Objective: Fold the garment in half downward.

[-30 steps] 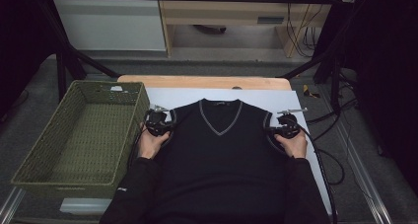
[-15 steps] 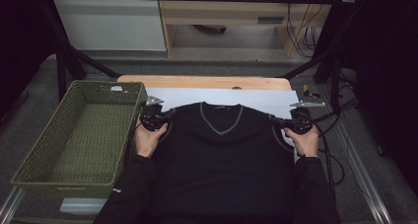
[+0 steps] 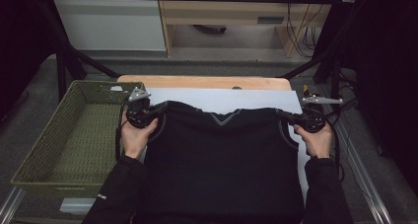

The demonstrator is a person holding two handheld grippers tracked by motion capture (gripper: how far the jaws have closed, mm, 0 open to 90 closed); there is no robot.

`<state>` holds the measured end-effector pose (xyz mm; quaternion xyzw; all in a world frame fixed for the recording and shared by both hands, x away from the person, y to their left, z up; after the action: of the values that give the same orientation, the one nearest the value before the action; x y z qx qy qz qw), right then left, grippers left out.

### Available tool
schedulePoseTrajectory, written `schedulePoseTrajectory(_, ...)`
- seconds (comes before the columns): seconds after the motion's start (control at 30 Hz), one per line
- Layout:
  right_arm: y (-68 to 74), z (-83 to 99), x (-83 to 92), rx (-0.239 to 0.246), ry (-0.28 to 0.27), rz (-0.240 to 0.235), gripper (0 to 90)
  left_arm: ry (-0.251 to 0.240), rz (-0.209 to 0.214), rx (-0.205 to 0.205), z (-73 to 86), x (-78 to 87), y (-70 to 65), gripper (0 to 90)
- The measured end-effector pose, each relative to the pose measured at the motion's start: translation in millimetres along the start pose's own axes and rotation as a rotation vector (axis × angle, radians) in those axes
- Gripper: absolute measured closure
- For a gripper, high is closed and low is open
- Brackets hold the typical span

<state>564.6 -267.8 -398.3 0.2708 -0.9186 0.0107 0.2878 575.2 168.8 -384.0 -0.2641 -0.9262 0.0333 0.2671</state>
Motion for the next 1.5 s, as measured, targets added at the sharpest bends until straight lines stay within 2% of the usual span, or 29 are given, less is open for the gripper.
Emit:
schedulePoseTrajectory(0.27,9.3,-11.6,19.6,0.026,-0.039,-0.003,83.0,-0.015,0.024,-0.020,-5.6,24.1,-11.5,80.7)
schedulePoseTrajectory(0.43,16.5,-7.5,28.7,0.038,-0.034,-0.006,83.0,-0.005,0.052,-0.047,-0.7,39.4,-23.5,80.7)
schedulePoseTrajectory(0.6,26.0,0.9,40.7,0.041,-0.039,-0.012,83.0,0.000,0.058,-0.061,7.4,55.5,-32.4,80.7)
schedulePoseTrajectory(0.83,42.8,21.2,65.6,0.065,-0.053,-0.045,82.8,0.011,0.085,-0.091,34.4,87.9,-41.1,80.6)
schedulePoseTrajectory(1.0,54.7,40.8,78.5,0.085,-0.033,-0.063,82.8,0.026,0.118,-0.102,53.3,104.9,-51.3,80.6)
schedulePoseTrajectory(1.23,64.7,68.7,92.9,0.076,0.002,-0.084,82.6,0.069,0.155,-0.077,82.4,116.6,-55.3,80.5)
schedulePoseTrajectory(1.4,72.1,88.6,98.3,0.081,0.027,-0.099,82.6,0.113,0.157,-0.095,104.2,122.5,-60.9,80.4)
schedulePoseTrajectory(1.43,72.1,88.6,98.3,0.081,0.027,-0.099,82.6,0.113,0.157,-0.095,104.2,122.5,-60.9,80.4)
schedulePoseTrajectory(1.47,75.3,98.9,100.3,0.075,0.043,-0.106,82.5,0.131,0.164,-0.101,113.9,124.8,-63.7,80.4)
schedulePoseTrajectory(1.5,75.3,98.9,100.3,0.075,0.043,-0.106,82.5,0.131,0.164,-0.101,113.9,124.8,-63.7,80.4)
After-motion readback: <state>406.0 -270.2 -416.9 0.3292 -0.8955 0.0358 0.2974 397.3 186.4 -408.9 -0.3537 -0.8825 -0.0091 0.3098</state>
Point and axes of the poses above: each handheld gripper's, and its own axes: x roughly backward along the jaws, z roughly out of its underside, y roughly to its left, the point moved 6 cm from there along -x, roughly forward along the jaws, and after that the axes turned 5 degrees about x, right-handed, at the moved point
